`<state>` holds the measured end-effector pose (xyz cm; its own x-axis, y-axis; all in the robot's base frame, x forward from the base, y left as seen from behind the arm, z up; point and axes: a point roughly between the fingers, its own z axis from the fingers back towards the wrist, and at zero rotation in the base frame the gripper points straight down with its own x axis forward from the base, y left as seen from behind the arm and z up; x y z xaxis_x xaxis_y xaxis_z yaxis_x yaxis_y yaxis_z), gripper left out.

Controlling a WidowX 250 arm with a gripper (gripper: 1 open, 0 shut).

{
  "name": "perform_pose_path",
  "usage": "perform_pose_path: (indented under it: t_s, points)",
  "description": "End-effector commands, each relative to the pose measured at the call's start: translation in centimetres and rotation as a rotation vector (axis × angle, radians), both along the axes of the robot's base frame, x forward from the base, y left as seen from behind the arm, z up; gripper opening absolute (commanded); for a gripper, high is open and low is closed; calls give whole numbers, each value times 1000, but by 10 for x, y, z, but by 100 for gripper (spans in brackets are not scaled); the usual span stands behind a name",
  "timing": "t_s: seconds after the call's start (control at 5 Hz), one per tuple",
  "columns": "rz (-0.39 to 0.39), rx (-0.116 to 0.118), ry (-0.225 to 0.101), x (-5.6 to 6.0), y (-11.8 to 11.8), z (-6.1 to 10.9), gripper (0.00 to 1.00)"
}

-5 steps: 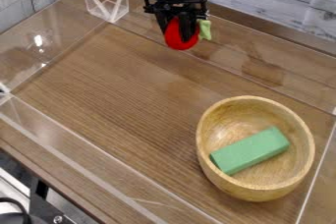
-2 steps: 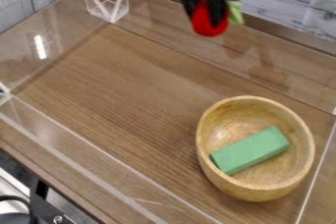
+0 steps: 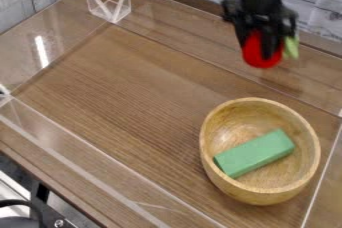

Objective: Move the red fruit to the right side of the table

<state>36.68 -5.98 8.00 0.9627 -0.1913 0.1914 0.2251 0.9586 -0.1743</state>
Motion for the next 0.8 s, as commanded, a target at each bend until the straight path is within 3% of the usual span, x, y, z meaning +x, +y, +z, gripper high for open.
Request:
perform_pose_path:
  t_s: [0.0,0.2,0.6]
  points:
    - [58,11,-49,6,25,1,0]
    - [101,19,-46,6,42,-13,0]
    - [183,25,-63,6,27,3,0]
